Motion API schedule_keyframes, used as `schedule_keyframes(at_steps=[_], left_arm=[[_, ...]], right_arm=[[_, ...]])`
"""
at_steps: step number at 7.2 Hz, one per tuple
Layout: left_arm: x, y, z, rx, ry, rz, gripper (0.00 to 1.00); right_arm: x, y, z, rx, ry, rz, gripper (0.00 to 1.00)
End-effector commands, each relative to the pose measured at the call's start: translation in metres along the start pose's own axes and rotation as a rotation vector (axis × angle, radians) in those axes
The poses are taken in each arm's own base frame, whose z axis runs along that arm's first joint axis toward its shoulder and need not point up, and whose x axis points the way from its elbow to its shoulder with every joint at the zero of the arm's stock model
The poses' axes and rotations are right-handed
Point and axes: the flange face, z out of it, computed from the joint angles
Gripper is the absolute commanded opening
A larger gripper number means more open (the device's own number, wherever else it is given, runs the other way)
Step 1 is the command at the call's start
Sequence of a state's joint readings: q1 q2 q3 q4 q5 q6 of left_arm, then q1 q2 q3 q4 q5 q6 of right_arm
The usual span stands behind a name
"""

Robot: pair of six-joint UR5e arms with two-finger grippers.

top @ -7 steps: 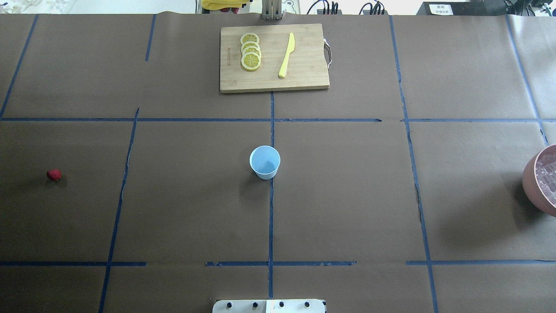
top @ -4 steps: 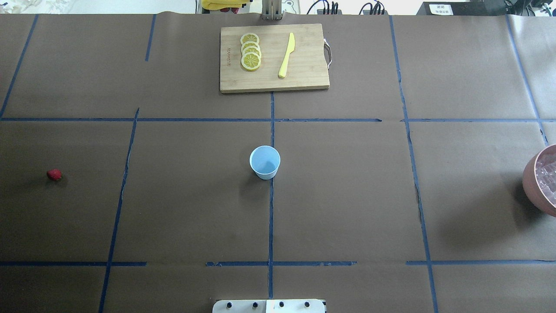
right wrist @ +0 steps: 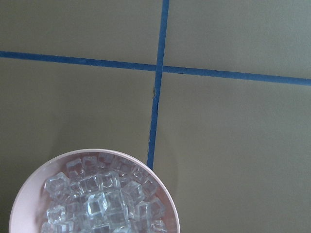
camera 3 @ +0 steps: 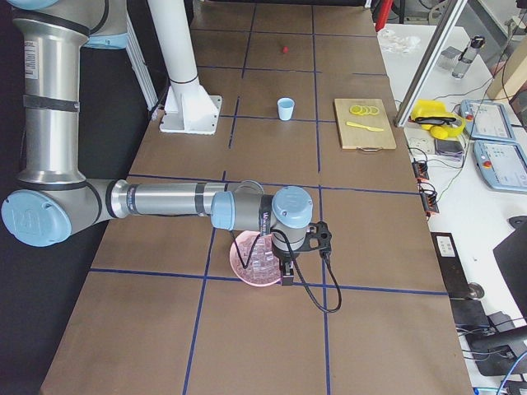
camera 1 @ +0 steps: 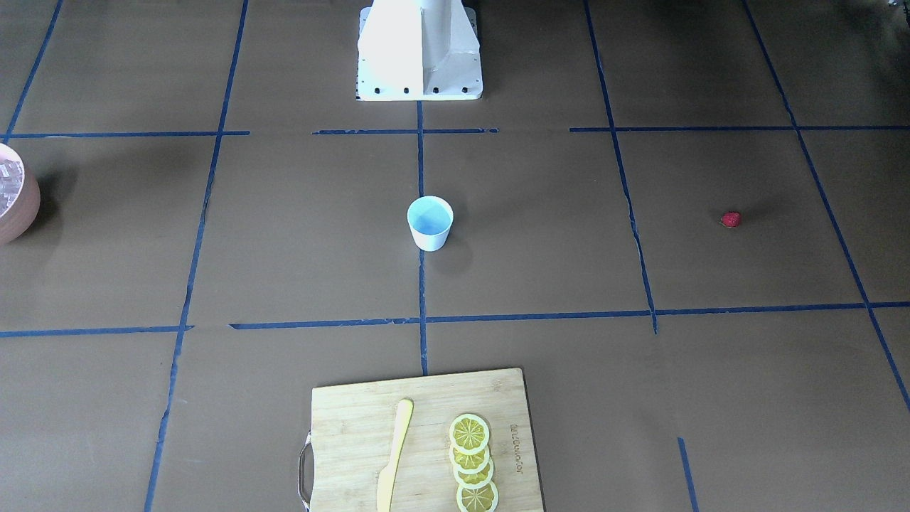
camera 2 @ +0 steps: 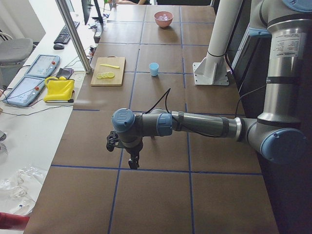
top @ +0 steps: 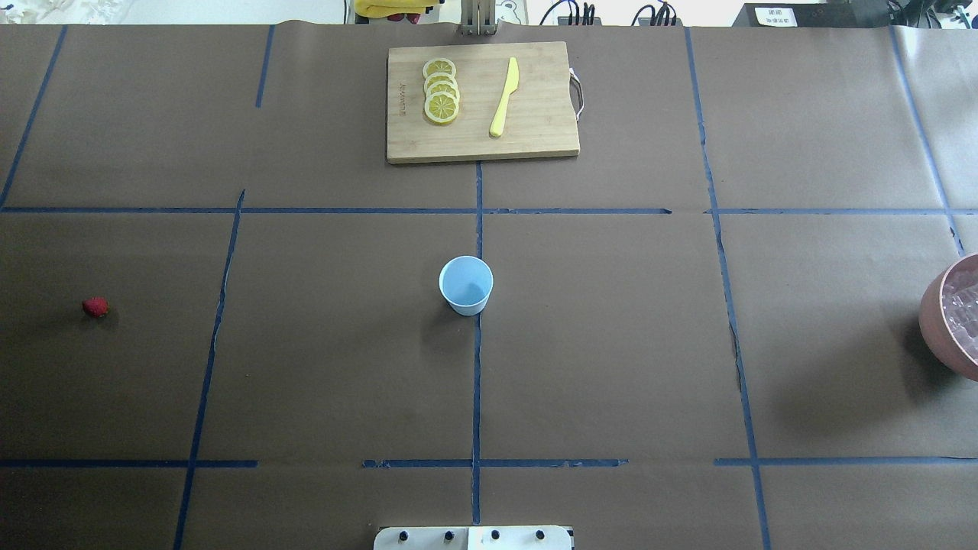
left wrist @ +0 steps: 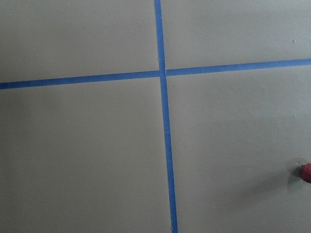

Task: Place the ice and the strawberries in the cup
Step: 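Lower the right gripper into the pink bowl of ice cubes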

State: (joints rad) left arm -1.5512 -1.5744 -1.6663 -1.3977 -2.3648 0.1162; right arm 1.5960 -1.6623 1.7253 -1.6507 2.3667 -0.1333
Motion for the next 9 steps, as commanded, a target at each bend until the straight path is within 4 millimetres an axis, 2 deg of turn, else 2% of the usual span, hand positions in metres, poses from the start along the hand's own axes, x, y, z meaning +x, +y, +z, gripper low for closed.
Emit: schedule_keyframes(at_steps=[1, 5, 6, 7, 8, 9], left_arm=[[-0.001, 0.000, 0.002, -0.003, 0.002, 0.006, 1.00], [-0.004, 0.008, 0.008, 0.028, 0.002, 0.040, 1.00], [-0.005, 0.011, 0.011, 0.057, -0.003, 0.069, 1.00], [-0.003, 0.010, 0.011, 0.063, -0.004, 0.081, 1.00], [0.005, 0.008, 0.014, 0.057, -0.002, 0.097, 1.00], [0.006, 0.007, 0.014, 0.054, -0.002, 0.096, 1.00]], right_arm=[[-0.019, -0.006, 0.003, -0.005, 0.002, -0.042, 1.00], [-0.028, -0.007, -0.003, 0.006, -0.001, -0.058, 1.00], [-0.039, -0.009, -0.003, 0.005, -0.005, -0.072, 1.00], [-0.057, -0.004, 0.001, -0.007, -0.013, -0.004, 0.99], [-0.106, -0.007, 0.006, -0.025, -0.018, 0.022, 0.99], [-0.115, 0.008, 0.005, -0.031, -0.020, 0.079, 0.99]])
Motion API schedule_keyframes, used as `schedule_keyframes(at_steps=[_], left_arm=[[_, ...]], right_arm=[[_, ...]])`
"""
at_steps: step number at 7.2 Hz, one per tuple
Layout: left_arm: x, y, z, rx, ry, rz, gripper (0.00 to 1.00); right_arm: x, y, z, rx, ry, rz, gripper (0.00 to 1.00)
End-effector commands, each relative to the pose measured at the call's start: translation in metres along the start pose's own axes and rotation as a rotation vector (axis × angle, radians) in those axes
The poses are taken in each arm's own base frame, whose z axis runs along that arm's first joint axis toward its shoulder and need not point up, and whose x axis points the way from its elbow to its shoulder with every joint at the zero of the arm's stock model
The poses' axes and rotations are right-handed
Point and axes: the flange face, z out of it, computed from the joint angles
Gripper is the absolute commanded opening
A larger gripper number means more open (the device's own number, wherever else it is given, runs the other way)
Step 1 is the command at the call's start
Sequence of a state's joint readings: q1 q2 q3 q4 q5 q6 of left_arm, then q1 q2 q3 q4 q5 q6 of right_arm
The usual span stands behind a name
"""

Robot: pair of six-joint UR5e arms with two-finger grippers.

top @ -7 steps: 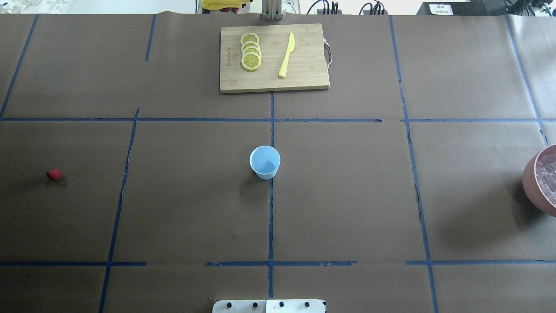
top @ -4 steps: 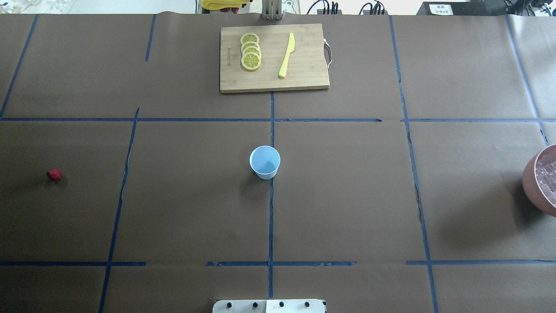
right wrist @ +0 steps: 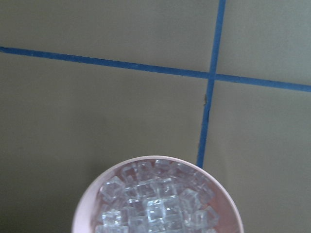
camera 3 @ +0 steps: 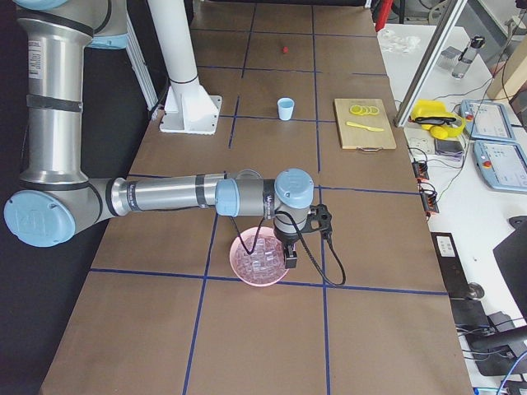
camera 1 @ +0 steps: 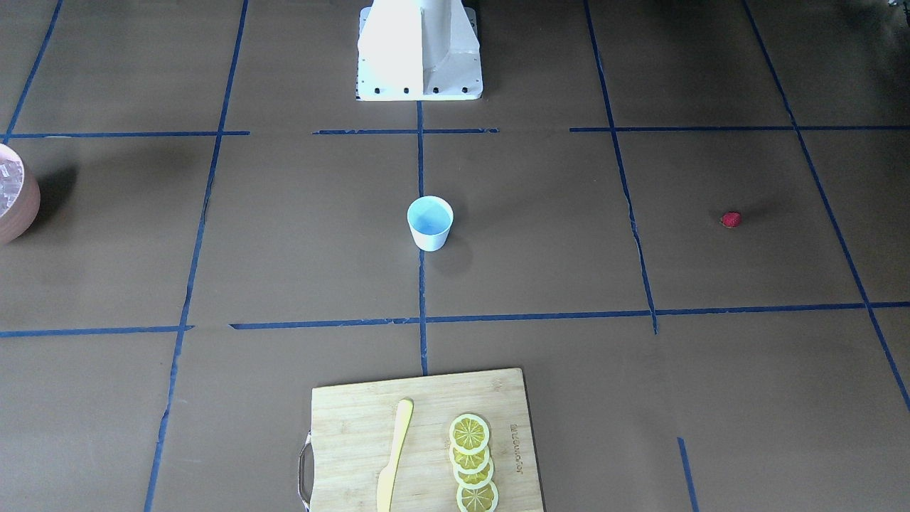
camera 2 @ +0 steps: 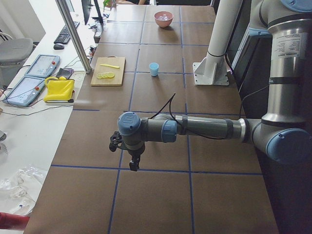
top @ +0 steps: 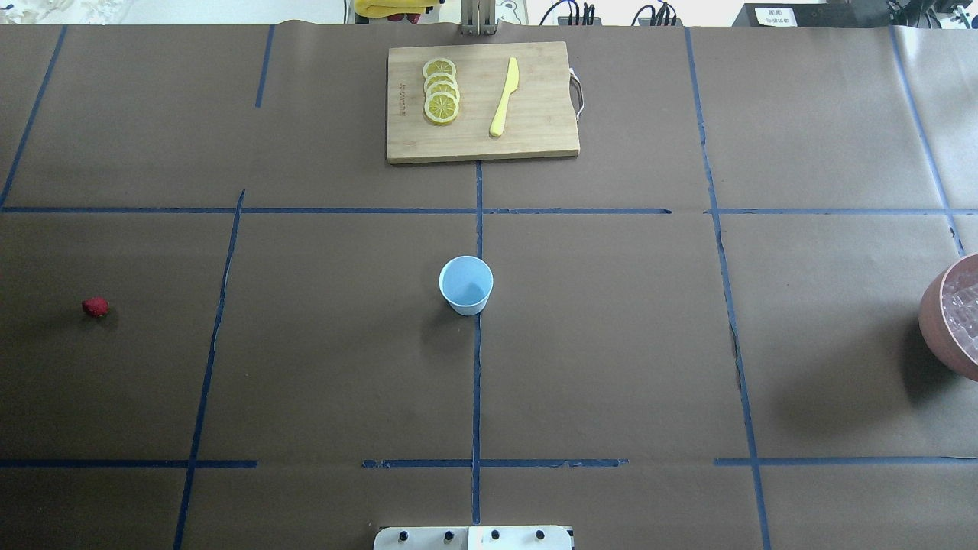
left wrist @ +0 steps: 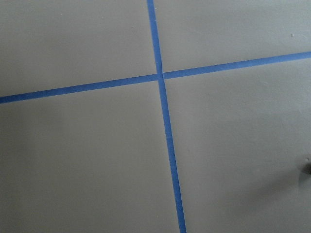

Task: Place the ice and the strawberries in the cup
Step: 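Lower the right gripper into the pink bowl of ice cubes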

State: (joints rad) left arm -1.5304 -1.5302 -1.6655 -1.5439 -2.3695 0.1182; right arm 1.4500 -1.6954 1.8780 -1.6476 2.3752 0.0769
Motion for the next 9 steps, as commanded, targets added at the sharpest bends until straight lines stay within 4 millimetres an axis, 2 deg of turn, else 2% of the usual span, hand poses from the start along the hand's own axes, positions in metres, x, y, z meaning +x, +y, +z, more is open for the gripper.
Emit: schedule_keyframes(at_steps=[1, 2, 3, 4, 5, 6, 9], left_arm=[[0.001, -0.001, 0.003, -0.012, 0.002, -0.009, 1.00], [0.000, -0.001, 0.003, -0.012, 0.002, -0.008, 1.00], [0.001, 0.001, 0.004, -0.010, 0.002, -0.005, 1.00], [0.002, 0.001, 0.003, -0.008, 0.002, -0.007, 1.00], [0.004, 0.000, 0.000, 0.000, -0.001, -0.053, 1.00], [0.006, -0.001, -0.001, 0.004, -0.001, -0.060, 1.00], [0.008, -0.001, -0.003, 0.007, 0.000, -0.059, 1.00]], right_arm=[[-0.034, 0.016, 0.001, -0.015, -0.006, 0.092, 0.99], [-0.030, 0.025, 0.007, -0.021, -0.005, 0.137, 0.99], [-0.018, 0.045, 0.014, 0.009, -0.008, 0.183, 0.99], [-0.019, 0.059, 0.021, 0.055, -0.025, 0.221, 0.99], [-0.017, 0.072, 0.036, 0.036, -0.028, 0.328, 0.99], [-0.023, 0.073, 0.053, 0.004, -0.008, 0.406, 0.98], [-0.031, 0.070, 0.078, -0.021, 0.050, 0.557, 0.98]])
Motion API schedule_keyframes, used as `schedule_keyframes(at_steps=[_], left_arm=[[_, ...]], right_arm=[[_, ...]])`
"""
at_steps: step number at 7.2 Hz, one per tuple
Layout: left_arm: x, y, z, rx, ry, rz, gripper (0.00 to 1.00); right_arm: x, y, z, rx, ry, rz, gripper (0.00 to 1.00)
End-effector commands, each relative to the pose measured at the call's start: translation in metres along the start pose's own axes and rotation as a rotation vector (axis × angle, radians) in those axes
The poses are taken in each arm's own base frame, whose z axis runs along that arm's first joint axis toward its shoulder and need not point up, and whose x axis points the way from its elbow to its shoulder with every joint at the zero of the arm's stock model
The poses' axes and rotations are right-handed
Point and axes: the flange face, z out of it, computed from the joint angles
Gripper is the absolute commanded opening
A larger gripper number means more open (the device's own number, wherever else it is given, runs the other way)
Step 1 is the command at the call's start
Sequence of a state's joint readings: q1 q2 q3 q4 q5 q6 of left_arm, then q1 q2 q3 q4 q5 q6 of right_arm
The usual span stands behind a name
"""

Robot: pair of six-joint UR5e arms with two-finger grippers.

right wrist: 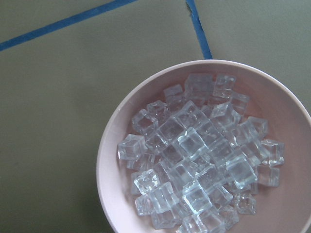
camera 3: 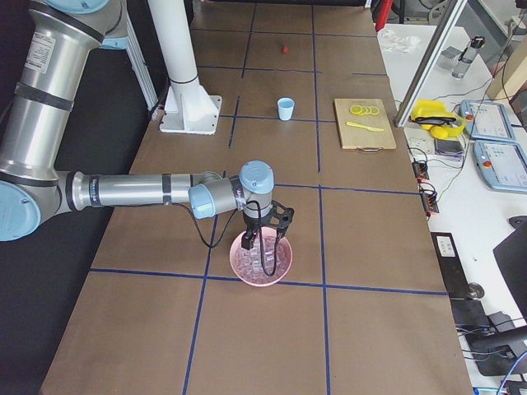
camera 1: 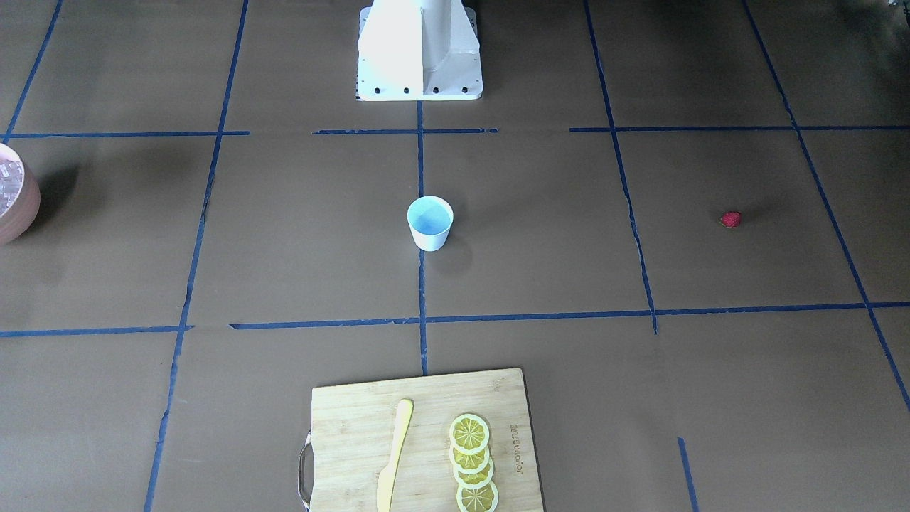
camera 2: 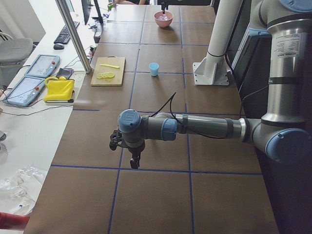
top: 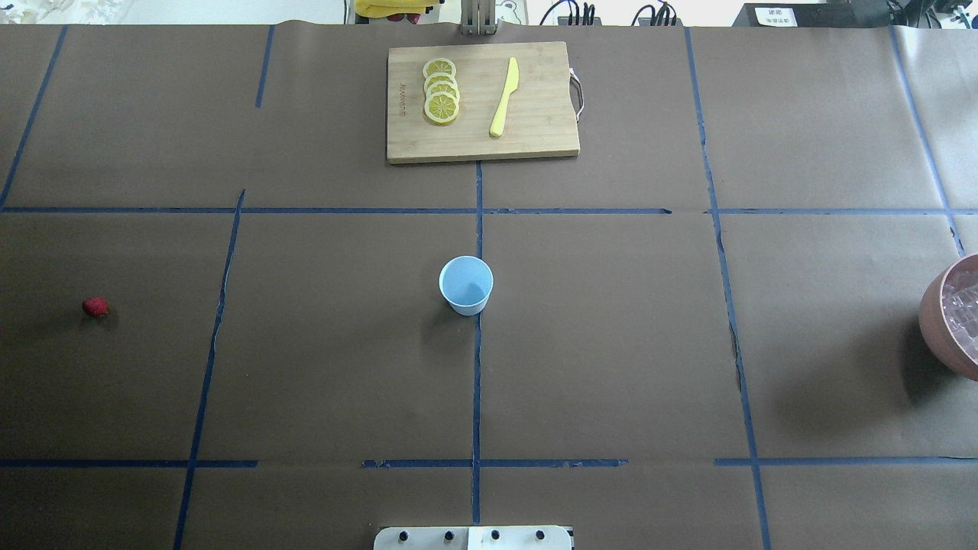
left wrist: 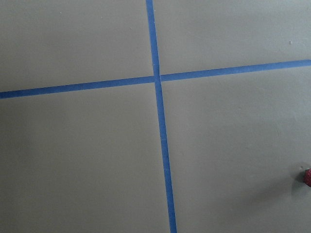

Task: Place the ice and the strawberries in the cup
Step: 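Lower the right gripper into the pink bowl of ice cubes, then grasp one clear ice cube with the right gripper and lift it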

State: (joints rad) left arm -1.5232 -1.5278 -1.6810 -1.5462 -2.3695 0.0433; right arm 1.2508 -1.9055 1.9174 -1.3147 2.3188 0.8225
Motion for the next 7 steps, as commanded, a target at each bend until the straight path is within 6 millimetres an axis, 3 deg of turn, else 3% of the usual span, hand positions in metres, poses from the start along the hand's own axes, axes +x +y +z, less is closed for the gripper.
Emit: schedule_keyframes(at_steps=[1, 4, 7], left_arm=[[0.001, -0.001, -0.001, 0.002, 0.000, 0.001, 1.00], [0.004, -0.002, -0.004, 0.009, 0.000, 0.007, 1.00], [0.004, -0.002, -0.004, 0.009, 0.000, 0.007, 1.00]], right_arm=[[-0.006, 0.002, 0.018, -0.001, 0.050, 0.071, 0.97], [-0.002, 0.002, 0.025, -0.009, 0.065, 0.089, 0.89], [0.000, 0.001, 0.038, -0.029, 0.084, 0.092, 0.87]])
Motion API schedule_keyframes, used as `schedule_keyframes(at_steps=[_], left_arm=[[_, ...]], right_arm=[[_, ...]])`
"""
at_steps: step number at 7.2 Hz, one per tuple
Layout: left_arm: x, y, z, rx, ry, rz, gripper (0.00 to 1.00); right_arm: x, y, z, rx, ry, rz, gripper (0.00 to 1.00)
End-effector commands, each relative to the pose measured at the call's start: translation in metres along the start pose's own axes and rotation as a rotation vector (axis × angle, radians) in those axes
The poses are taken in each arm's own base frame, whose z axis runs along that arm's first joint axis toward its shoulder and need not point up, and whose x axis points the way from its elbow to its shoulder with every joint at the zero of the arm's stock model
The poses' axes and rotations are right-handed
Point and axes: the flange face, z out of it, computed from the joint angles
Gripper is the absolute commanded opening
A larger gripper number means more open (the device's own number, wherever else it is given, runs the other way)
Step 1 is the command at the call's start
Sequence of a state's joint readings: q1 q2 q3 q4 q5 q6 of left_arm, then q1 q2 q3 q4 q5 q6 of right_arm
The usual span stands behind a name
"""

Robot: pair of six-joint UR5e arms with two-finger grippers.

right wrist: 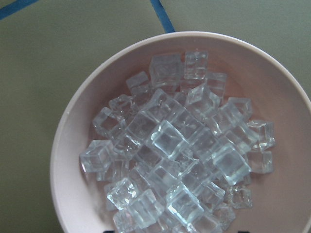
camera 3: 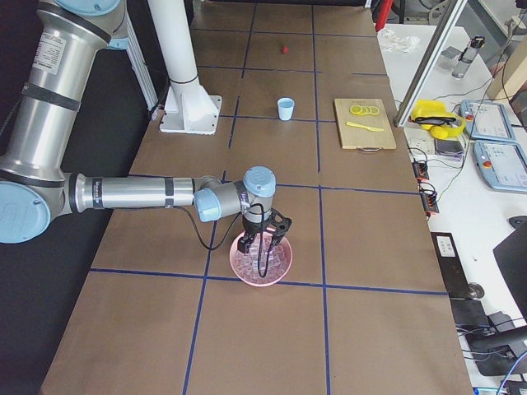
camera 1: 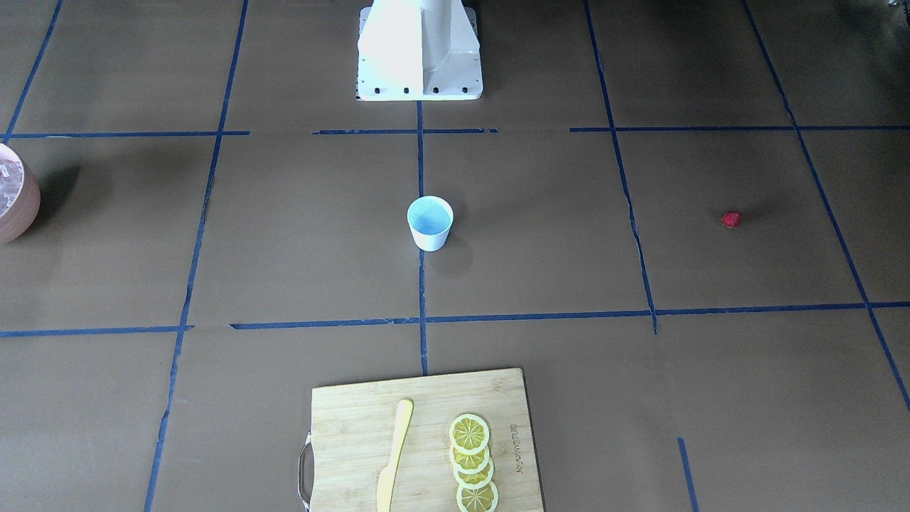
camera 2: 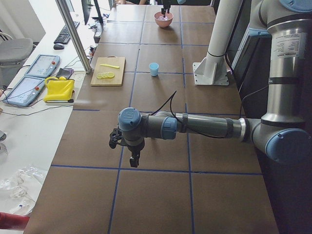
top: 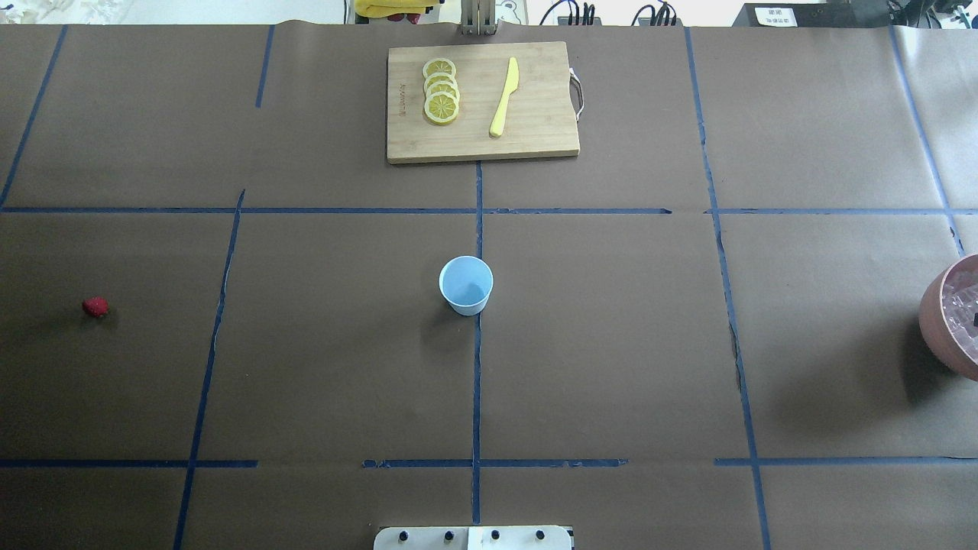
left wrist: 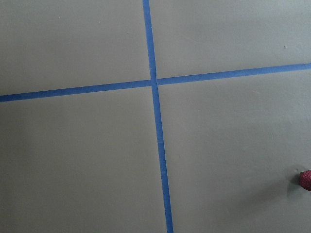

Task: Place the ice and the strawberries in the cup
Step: 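Grasp one clear ice cube with the right gripper and lift it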

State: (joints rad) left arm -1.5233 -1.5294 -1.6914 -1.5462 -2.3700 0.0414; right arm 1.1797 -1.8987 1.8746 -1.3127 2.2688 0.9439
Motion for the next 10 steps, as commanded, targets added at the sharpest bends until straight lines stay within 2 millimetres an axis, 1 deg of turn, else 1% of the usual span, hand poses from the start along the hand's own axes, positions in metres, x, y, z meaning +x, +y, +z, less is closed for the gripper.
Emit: schedule_keyframes(at_steps=[1, 2, 3, 6, 10], left_arm=[[0.000, 0.000, 0.000, 0.000, 0.000, 0.000, 1.00], [0.000, 0.000, 0.000, 0.000, 0.000, 0.000, 1.00], [0.000, 0.000, 0.000, 0.000, 0.000, 0.000, 1.00], [0.002, 0.000, -0.002, 0.005, 0.000, 0.005, 1.00], [0.003, -0.001, -0.003, 0.007, 0.000, 0.007, 1.00]], right_arm=[[-0.003, -0.005, 0.011, -0.013, 0.012, -0.002, 0.87], [-0.008, -0.006, 0.014, -0.016, 0.013, -0.010, 0.87], [-0.008, -0.007, 0.014, -0.015, 0.017, -0.008, 0.82], [-0.003, -0.010, 0.020, -0.009, 0.035, -0.001, 0.80], [-0.003, -0.009, 0.022, -0.014, 0.039, -0.002, 0.77]])
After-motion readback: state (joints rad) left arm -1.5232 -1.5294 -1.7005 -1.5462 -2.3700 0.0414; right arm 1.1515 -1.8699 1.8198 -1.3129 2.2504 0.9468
